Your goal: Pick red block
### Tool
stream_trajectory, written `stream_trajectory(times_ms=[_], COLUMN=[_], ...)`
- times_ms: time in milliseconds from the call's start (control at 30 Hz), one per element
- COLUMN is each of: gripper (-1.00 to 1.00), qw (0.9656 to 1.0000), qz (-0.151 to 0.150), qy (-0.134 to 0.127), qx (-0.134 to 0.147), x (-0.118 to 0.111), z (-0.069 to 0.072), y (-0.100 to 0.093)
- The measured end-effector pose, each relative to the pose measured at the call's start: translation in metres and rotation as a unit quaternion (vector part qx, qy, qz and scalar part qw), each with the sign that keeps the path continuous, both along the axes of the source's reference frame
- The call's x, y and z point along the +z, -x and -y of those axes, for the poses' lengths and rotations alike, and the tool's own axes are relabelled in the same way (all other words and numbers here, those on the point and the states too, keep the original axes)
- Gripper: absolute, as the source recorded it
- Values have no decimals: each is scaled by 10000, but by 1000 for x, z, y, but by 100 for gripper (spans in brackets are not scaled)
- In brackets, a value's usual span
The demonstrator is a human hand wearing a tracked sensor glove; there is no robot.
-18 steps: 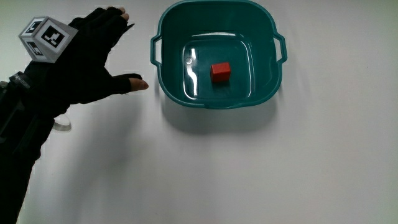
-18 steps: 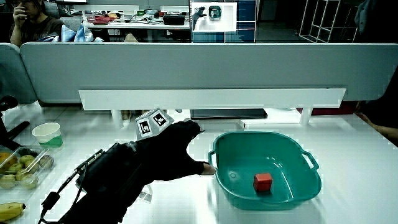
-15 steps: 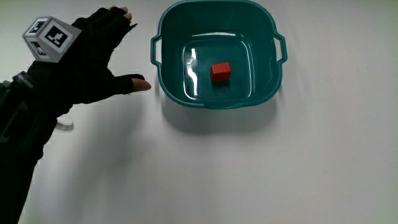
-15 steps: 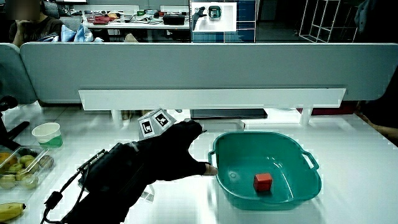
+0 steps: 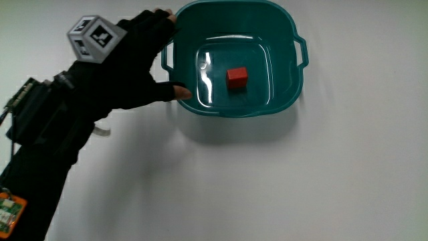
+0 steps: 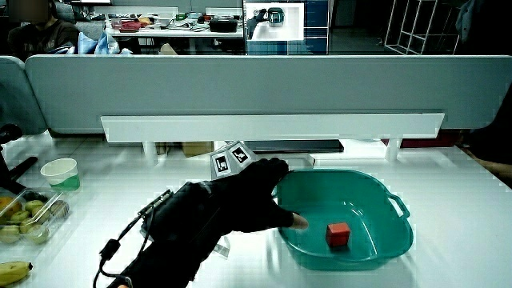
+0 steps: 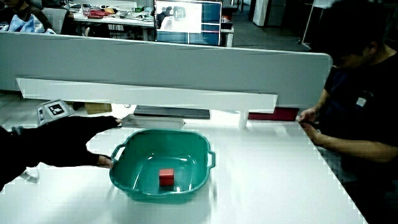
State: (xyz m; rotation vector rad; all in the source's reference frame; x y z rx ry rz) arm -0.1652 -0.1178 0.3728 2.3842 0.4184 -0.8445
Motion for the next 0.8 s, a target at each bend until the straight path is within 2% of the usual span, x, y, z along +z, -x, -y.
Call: stream_trajectory(times_ms=[33, 67, 167, 267, 367, 400, 467, 533, 567, 633, 667, 700, 733, 767, 800], gripper=[0, 0, 0, 0, 0, 0, 0, 0, 0, 0, 0, 0, 0, 0, 0], qw=[9998, 9999, 9999, 9998, 9996, 9992, 9992, 9993, 9994, 9993, 9995, 9994, 9989, 9983, 9981], qz=[111, 100, 99, 31, 18, -2, 123, 50, 115, 231, 155, 220, 301, 481, 486], qy=[151, -3, -22, 209, 266, 382, 373, 370, 336, 303, 246, 171, 223, 278, 288], qx=[-84, 21, 77, -55, -61, -119, -82, -11, 52, 1, 148, 186, 265, 156, 227], x=[-3, -2, 1, 5, 11, 14, 16, 21, 24, 24, 36, 40, 39, 33, 41], z=[-1, 1, 5, 8, 12, 13, 14, 16, 17, 16, 19, 20, 19, 16, 18], y=[-5, -9, -16, -22, -29, -32, -40, -47, -50, -57, -60, -64, -68, -73, -75])
